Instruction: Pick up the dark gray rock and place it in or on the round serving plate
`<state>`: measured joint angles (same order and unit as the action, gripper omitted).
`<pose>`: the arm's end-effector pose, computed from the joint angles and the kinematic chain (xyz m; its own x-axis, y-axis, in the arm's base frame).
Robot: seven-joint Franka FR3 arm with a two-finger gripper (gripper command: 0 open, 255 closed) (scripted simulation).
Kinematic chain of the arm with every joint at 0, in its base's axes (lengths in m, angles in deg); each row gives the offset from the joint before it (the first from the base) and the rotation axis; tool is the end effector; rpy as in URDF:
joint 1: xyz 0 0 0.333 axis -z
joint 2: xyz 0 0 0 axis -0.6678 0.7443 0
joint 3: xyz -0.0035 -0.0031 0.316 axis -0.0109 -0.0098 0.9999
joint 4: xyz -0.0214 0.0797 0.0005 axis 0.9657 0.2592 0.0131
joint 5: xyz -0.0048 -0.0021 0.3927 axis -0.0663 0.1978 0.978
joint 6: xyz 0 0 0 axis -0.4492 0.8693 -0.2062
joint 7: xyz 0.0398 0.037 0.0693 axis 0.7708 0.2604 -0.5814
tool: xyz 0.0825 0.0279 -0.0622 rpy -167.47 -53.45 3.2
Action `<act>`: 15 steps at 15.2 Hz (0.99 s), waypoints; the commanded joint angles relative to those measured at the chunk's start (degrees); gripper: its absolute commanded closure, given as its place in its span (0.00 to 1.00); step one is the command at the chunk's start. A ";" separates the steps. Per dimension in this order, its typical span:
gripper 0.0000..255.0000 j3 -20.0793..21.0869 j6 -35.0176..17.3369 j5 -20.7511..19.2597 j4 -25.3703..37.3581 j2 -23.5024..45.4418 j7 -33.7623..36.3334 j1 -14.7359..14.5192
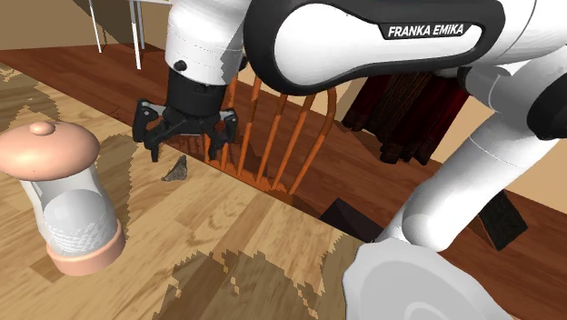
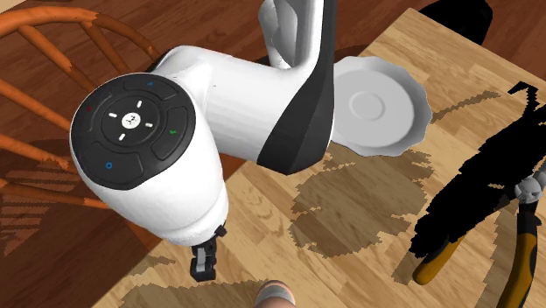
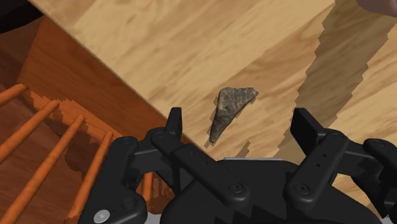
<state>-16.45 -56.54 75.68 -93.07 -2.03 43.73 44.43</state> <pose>0.4033 0.3986 0.5493 0.9134 -0.3881 0.1227 -0.3767 -0.9202 -0.1068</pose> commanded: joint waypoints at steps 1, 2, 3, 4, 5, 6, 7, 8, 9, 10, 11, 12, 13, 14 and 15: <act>0.00 0.51 -0.90 -1.67 0.30 1.49 1.87 -0.17; 0.00 0.53 -1.61 -1.91 -0.24 1.75 2.03 -0.20; 0.00 0.56 -2.32 -2.17 -0.77 2.04 2.21 -0.22; 0.00 0.59 -3.02 -2.44 -1.28 2.34 2.39 -0.24; 0.00 0.62 -3.73 -2.74 -1.78 2.66 2.59 -0.27; 0.00 0.65 -4.42 -3.05 -2.27 2.99 2.80 -0.30; 0.00 0.69 -5.51 -3.57 -3.00 3.55 3.16 -0.34; 0.00 0.69 -5.51 -3.57 -3.00 3.55 3.16 -0.34; 0.00 0.69 -5.51 -3.56 -3.01 3.55 3.15 -0.34; 0.00 0.69 -5.51 -3.57 -3.00 3.55 3.15 -0.35; 0.00 0.69 -5.51 -3.57 -3.00 3.55 3.16 -0.35; 0.00 0.69 -5.51 -3.57 -3.00 3.55 3.16 -0.35; 0.00 0.69 -5.51 -3.57 -3.00 3.55 3.16 -0.35; 0.00 0.69 -5.51 -3.57 -3.00 3.55 3.16 -0.35; 0.00 0.69 -5.50 -3.56 -3.00 3.55 3.15 -0.35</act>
<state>-15.77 -62.04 72.11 -96.07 1.51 46.89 44.08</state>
